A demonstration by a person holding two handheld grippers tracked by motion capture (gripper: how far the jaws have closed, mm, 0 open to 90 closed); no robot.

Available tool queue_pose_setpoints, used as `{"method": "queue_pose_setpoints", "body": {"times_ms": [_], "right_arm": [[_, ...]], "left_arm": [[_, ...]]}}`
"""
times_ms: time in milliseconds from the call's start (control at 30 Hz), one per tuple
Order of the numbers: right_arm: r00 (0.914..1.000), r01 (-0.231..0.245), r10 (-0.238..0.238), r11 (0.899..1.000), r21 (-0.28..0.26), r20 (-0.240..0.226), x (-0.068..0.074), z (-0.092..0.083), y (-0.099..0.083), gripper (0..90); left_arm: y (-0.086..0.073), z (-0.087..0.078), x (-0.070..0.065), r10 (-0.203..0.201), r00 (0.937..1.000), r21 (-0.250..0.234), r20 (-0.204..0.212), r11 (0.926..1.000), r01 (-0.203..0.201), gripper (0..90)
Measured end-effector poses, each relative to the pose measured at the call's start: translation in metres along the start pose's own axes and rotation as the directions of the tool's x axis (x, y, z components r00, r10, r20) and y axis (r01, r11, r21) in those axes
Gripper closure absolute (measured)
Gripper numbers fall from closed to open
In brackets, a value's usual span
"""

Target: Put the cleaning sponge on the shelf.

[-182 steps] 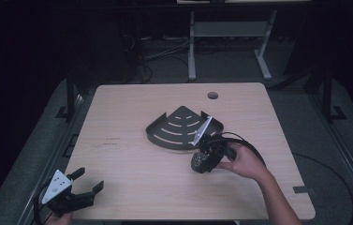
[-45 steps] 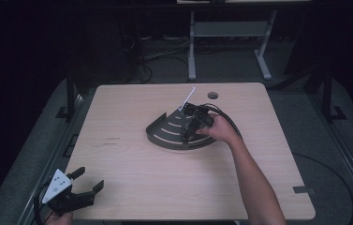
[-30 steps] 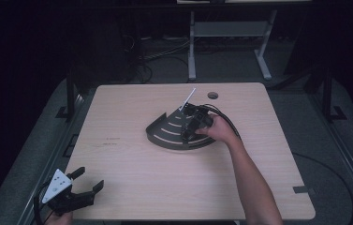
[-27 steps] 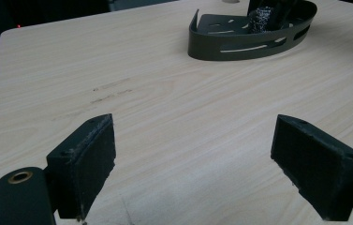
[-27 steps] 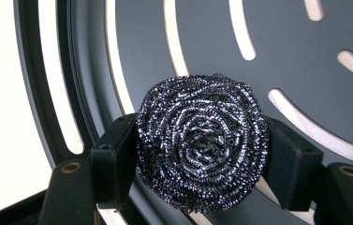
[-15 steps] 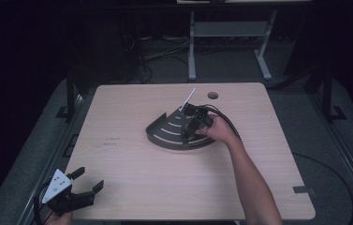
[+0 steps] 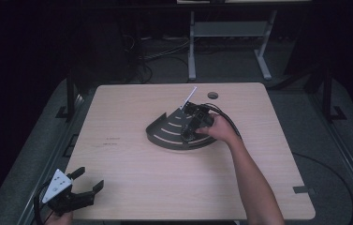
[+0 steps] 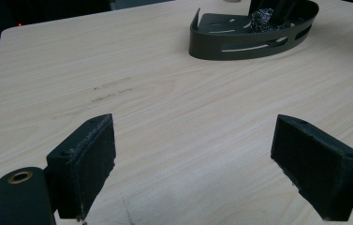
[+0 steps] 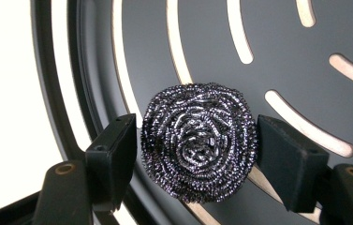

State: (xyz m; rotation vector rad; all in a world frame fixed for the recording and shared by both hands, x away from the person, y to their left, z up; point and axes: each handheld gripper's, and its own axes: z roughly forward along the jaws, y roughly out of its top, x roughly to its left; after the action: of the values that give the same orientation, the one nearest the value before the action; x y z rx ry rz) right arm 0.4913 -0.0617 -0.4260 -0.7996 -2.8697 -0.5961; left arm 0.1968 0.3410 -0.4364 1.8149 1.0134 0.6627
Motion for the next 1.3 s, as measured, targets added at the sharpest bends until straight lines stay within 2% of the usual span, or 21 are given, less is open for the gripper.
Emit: {"method": "queue_pose_setpoints", "body": {"times_ms": [367, 600, 1033, 1300], "right_arm": [[1.0, 0.0, 0.0, 0.999, -0.039, 0.0, 0.002, -0.016, -0.003, 28.4], [1.0, -0.002, 0.002, 0.999, -0.043, 0.001, 0.004, -0.022, -0.006, 27.3], [0.9994, 0.033, -0.032, 0.998, -0.059, 0.016, 0.017, -0.039, -0.009, 27.4], [0.9987, 0.051, -0.051, 0.996, -0.069, 0.005, 0.026, -0.047, -0.016, 26.3]], "left_arm": [[0.001, 0.0, -0.001, 0.009, 1.0, 0.006, 0.001, 0.9999, -0.009, 13.3], [0.0, 0.0, 0.0, 0.007, 1.0, 0.007, -0.001, 1.0, -0.007, 13.3], [-0.001, -0.001, -0.001, 0.007, 1.0, 0.005, 0.0, 1.0, -0.007, 13.3], [0.0, -0.001, -0.002, 0.009, 1.0, 0.007, 0.001, 0.9999, -0.009, 13.3]]}}
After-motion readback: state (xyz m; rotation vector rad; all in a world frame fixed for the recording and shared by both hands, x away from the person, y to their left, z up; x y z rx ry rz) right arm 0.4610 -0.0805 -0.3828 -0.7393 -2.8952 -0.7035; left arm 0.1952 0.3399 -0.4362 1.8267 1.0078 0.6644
